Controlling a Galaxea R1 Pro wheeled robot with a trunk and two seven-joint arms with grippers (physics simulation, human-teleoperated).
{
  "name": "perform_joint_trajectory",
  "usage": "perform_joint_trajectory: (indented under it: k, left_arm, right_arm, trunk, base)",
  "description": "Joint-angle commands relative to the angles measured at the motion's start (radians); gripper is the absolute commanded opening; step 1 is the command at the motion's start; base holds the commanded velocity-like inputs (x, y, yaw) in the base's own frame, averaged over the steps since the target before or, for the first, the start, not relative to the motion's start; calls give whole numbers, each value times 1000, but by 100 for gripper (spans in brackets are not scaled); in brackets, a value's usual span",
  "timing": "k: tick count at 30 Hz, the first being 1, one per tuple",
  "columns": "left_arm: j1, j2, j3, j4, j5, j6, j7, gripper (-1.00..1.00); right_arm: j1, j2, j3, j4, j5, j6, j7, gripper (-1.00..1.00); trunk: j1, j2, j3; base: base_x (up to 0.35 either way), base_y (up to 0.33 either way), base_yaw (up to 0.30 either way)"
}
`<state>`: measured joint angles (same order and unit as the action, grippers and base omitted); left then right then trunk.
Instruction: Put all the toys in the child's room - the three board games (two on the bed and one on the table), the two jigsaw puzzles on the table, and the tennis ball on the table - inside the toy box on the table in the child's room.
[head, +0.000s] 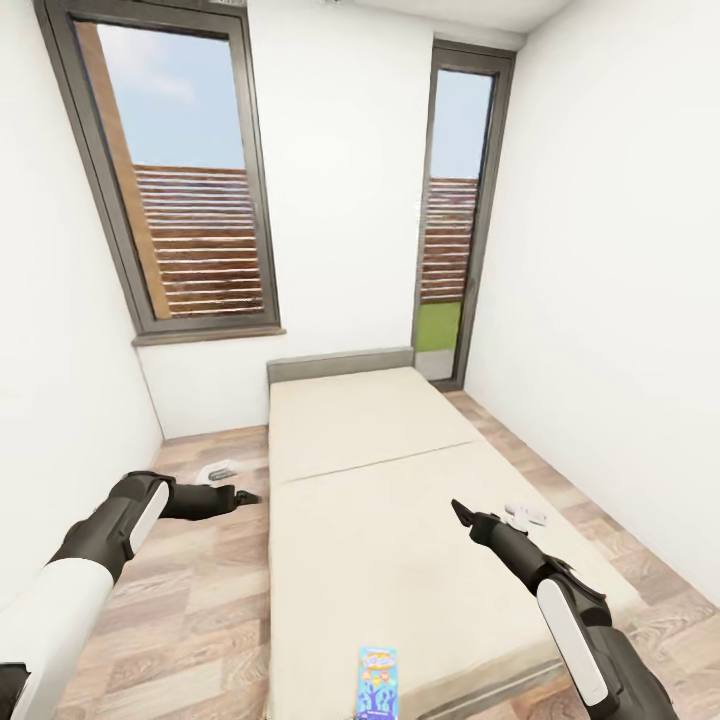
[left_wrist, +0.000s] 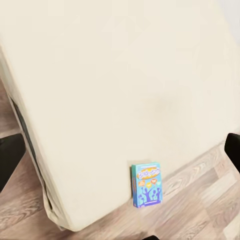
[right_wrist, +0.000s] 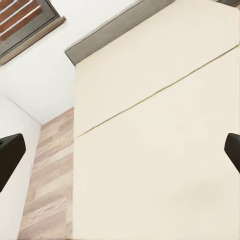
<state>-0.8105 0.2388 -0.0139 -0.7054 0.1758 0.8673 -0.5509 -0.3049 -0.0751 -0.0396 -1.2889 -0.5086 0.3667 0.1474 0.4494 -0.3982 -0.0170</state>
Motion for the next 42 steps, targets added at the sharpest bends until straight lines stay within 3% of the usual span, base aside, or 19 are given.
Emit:
perform_joint_trajectory:
  k: [1,21,35,42]
  left_arm:
    - [-1,0,-1,0,8,7,3,100]
    - [-1,-10,-1,0,7,9,3,100]
    - [-1,-12,0,0,8,8,3,100]
    - [-1,-12,0,0,8,7,2,100]
  right_arm:
    - [0,0,-2,-1,-5,6,3,100]
    - [0,0,-2,-2,-5,7,3,100]
    - [0,0,-2,2,-6,6,6,100]
    - [0,1,-4,5,-5,3,2,100]
  trunk:
    - [1,-2,-1]
    - [1,-2,11]
    - [1,-2,19]
    - [1,-2,20]
  base:
    - [-14,-186,265]
    - [-2,-191,266]
    - [-30,23,264]
    - [-16,29,83]
